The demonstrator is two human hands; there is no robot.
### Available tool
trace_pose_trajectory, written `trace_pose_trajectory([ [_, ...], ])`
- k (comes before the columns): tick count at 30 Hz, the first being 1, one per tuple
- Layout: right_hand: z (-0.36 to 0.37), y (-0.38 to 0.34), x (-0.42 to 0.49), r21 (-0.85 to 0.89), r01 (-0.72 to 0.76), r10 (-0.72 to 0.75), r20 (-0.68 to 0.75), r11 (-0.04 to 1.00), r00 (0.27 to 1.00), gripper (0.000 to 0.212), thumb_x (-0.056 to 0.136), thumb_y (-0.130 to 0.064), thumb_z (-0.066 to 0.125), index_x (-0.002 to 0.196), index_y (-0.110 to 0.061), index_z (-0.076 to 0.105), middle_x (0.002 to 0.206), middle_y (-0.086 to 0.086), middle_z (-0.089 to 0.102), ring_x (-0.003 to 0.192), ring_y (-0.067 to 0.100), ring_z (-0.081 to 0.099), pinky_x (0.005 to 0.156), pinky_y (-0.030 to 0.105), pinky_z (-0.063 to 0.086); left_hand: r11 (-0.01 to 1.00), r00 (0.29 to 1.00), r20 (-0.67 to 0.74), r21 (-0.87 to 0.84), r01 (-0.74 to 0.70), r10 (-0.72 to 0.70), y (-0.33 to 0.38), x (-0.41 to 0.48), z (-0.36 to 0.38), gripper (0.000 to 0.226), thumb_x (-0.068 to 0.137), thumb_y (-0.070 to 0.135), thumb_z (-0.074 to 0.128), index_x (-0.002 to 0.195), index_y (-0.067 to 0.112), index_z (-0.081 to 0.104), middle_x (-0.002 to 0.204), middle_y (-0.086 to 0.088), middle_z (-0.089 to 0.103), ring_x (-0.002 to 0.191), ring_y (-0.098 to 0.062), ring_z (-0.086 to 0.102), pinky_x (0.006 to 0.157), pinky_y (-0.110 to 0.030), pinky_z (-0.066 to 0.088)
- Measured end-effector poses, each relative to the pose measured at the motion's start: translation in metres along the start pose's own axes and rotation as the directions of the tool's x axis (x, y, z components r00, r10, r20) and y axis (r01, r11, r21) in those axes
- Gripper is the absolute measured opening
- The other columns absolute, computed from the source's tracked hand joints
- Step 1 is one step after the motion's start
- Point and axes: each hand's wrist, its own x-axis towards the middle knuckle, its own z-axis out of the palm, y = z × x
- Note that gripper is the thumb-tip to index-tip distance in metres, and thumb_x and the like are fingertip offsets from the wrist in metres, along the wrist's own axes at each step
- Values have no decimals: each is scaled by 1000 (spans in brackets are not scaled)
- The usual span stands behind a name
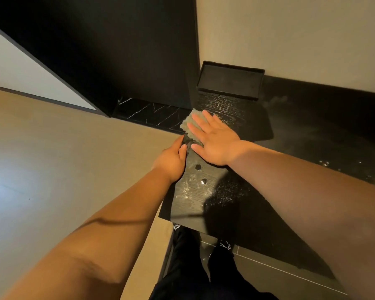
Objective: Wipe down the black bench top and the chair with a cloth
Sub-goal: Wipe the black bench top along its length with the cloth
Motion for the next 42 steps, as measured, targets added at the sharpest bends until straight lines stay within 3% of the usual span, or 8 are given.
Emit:
trace_pose_trajectory([
  [6, 22, -6, -38, -37, 137, -136, 33, 990, 990, 79, 102, -70, 24, 166, -32, -3, 171, -4, -23, 156, 20, -27, 128, 43, -9, 999, 999, 11, -37, 36, -35, 1, -11, -1, 41, 114, 40, 33, 150, 30, 52, 131, -7, 69, 118, -29, 64, 101, -39, 48],
  [11, 5, 7, -9, 57, -30, 29, 16, 998, 999, 72, 105, -66, 18, 166, -34, -3, 172, -5, -21, 156, 21, -26, 129, 46, -6, 996, 997, 46, -64, 68, -65, -3, -19, -4, 41, 115, 38, 34, 149, 31, 55, 134, -3, 68, 121, -24, 61, 101, -32, 42],
  [15, 4, -3, 1, 75, -128, 128, 6, 989, 992, 75, 105, -67, 17, 166, -30, -3, 172, -2, -21, 157, 25, -24, 128, 44, -9, 987, 990, 53, -82, 137, -133, -18, -36, -3, 40, 115, 37, 32, 111, 21, 68, 111, -9, 71, 108, -30, 65, 90, -37, 47],
  [18, 8, -20, -14, 72, -37, 36, 14, 997, 999, 74, 106, -64, 20, 167, -28, -2, 173, -1, -19, 157, 25, -25, 128, 43, -11, 977, 983, -3, -111, 183, -185, -27, -57, 2, 40, 116, 35, 33, 89, 22, 61, 96, -7, 68, 99, -33, 65, 81, -36, 45],
  [24, 27, -33, -48, -48, 275, -269, 107, 960, 957, 70, 107, -61, 23, 166, -32, -2, 171, -6, -21, 156, 19, -26, 127, 40, -11, 976, 978, 4, -66, 208, -208, -32, -97, 8, 43, 116, 33, 31, 113, 15, 69, 107, -5, 68, 101, -25, 61, 80, -28, 36],
  [28, 9, -15, -30, -22, 144, -140, 107, 989, 984, 70, 107, -61, 20, 166, -33, -6, 170, -6, -25, 156, 20, -27, 130, 46, -6, 974, 977, 1, -85, 212, -212, -37, -114, 17, 46, 116, 36, 27, 131, 20, 69, 120, -3, 70, 108, -21, 61, 89, -27, 39],
  [33, 15, -30, -27, 15, -9, 7, 78, 1000, 997, 74, 106, -65, 16, 165, -28, -10, 170, -2, -28, 154, 24, -30, 127, 43, -13, 963, 972, -17, -138, 231, -236, -40, -121, 24, 48, 116, 40, 25, 118, 22, 69, 108, -3, 71, 103, -25, 65, 86, -31, 44],
  [42, 50, -66, -68, -78, 341, -332, 117, 937, 936, 79, 101, -70, 19, 165, -32, -6, 172, -8, -19, 156, 18, -27, 128, 41, -9, 955, 962, -48, -140, 261, -270, -45, -126, 27, 57, 116, 41, 21, 125, 12, 68, 120, -14, 70, 111, -32, 63, 88, -30, 39],
])
